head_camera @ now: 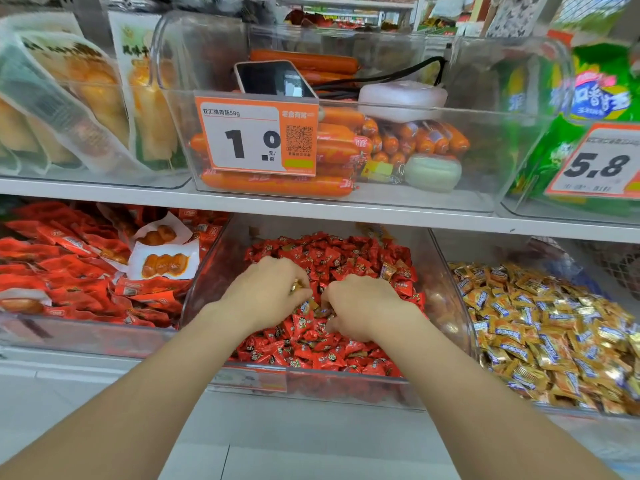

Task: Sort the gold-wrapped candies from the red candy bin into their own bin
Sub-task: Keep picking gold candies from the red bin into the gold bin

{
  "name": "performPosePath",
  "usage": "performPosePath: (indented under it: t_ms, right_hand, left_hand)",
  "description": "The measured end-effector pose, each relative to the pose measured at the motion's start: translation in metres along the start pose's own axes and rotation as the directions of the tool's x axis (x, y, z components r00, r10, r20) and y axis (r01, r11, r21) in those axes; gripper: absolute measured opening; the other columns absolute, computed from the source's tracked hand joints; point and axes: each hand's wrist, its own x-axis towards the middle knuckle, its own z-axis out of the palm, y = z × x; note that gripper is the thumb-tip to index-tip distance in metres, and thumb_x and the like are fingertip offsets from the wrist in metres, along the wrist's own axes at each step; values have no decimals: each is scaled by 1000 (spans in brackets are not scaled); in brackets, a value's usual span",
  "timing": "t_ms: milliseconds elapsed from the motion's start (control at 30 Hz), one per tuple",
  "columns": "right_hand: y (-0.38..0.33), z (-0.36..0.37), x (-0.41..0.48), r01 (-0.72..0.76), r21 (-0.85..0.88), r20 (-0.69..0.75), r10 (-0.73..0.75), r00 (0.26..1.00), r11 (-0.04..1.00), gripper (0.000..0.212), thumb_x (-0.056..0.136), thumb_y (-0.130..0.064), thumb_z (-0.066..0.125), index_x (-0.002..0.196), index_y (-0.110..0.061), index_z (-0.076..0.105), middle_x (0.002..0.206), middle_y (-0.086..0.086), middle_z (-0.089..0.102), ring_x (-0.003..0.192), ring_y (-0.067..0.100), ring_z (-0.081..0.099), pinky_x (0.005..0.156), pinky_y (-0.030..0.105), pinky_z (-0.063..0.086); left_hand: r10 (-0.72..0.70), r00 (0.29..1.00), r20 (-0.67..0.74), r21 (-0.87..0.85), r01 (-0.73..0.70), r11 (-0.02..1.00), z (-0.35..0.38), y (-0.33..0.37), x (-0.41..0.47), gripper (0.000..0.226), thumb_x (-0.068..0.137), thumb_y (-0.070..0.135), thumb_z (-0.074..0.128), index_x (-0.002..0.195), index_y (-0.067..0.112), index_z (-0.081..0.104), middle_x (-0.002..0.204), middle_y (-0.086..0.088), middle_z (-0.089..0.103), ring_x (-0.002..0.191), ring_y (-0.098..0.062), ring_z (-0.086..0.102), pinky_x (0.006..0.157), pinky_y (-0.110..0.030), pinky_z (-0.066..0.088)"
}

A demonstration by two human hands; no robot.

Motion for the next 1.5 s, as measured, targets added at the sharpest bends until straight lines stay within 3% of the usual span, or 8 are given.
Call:
performPosePath:
  t_ms: [133,333,733,833,967,1133,1400,1500]
  right_hand:
    - [9,3,0,6,44,-73,-3,997,999,25,100,-46,66,98,-21,61,102,4,65,103,34,67,77,40,47]
    - [33,-4,-16,34,471,-153,44,987,881,42,97,-52,66,81,-13,66,63,6,63,64,26,61,61,35,47]
    - [81,-30,-126,98,995,-98,186,978,10,33,101,-38,67,105,-5,74,75,6,58,48,17,40,42,22,23]
    - [122,-14,-148,70,952,-213,484,849,297,36,104,-42,62,92,-10,73,72,7,68,50,25,53,47,31,36]
    - [186,29,-154,-387,527,-436,632,641,756,26,106,-38,52,112,-16,64,98,14,70,93,41,65,72,44,49]
    - [225,59,-162,-399,305,-221,472,853,865,49,106,-55,42,154,-42,40,146,2,48,135,37,43,112,50,35]
    - [239,48,-215,-121,723,-467,610,639,681,23,101,-21,62,117,-27,78,103,-15,75,93,-2,67,91,28,54]
    - [219,39,-216,-88,729,-474,592,652,679,23,98,-18,63,103,-32,79,85,-17,75,80,-1,67,78,24,55]
  left_hand:
    - [23,989,144,175,-48,983,4,6,-1,25,95,53,70,117,39,70,121,4,68,111,-28,65,83,-40,53]
    - [48,990,129,-36,-44,998,1,4,-2,19,99,46,66,92,32,55,83,9,62,74,-17,62,63,-34,49]
    - [13,1000,21,-669,4,743,-15,66,-47,24,97,48,69,89,29,58,58,3,57,51,-19,41,51,-34,33]
    - [27,999,-29,-775,-40,631,-14,108,-66,18,97,45,69,96,29,60,60,6,49,56,-19,37,55,-36,31]
    - [157,973,-170,-716,-231,658,-17,174,-73,15,102,28,64,111,39,69,69,22,63,50,-11,42,53,-27,37]
    - [268,917,-295,-445,-380,811,6,262,-38,18,102,27,60,113,36,69,104,20,68,89,3,59,83,-10,38]
    - [235,961,148,-83,-225,971,77,304,29,80,85,70,62,152,41,31,154,-4,31,140,-41,28,118,-61,23]
    - [351,935,43,180,-353,918,60,296,17,71,90,70,50,150,35,38,153,-5,39,140,-38,33,115,-59,26]
